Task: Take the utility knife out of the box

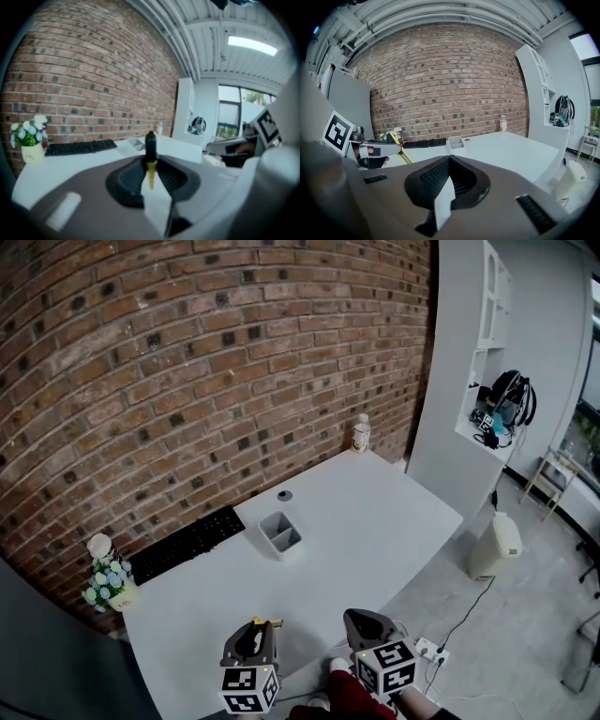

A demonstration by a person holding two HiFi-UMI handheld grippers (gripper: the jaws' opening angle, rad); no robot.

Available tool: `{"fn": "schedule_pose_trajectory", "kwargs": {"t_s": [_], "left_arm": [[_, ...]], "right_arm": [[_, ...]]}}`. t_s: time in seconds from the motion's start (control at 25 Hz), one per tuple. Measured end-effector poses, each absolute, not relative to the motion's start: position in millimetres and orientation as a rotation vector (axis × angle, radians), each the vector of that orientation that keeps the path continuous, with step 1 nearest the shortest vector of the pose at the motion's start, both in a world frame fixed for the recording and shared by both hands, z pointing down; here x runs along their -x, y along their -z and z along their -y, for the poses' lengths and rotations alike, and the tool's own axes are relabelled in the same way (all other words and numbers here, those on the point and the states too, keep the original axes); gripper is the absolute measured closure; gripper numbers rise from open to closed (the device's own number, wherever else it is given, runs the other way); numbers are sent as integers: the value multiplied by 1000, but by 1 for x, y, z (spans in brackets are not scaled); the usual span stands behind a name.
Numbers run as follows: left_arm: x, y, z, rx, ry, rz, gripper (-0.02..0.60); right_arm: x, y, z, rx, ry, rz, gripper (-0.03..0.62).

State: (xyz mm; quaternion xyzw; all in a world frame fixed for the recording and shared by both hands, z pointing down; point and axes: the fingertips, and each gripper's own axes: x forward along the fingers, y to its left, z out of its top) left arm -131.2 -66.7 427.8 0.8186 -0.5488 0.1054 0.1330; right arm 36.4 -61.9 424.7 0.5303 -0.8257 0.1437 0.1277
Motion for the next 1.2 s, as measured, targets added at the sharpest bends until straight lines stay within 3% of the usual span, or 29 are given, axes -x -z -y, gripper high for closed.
{"fn": "schedule_pose_trajectory", "kwargs": {"t_s": [1.2], "left_arm": [[149,-421,42,-2391,-323,1638,508]], "right_arm": [[-32,-417,37,-1534,-374,2424,586]]}}
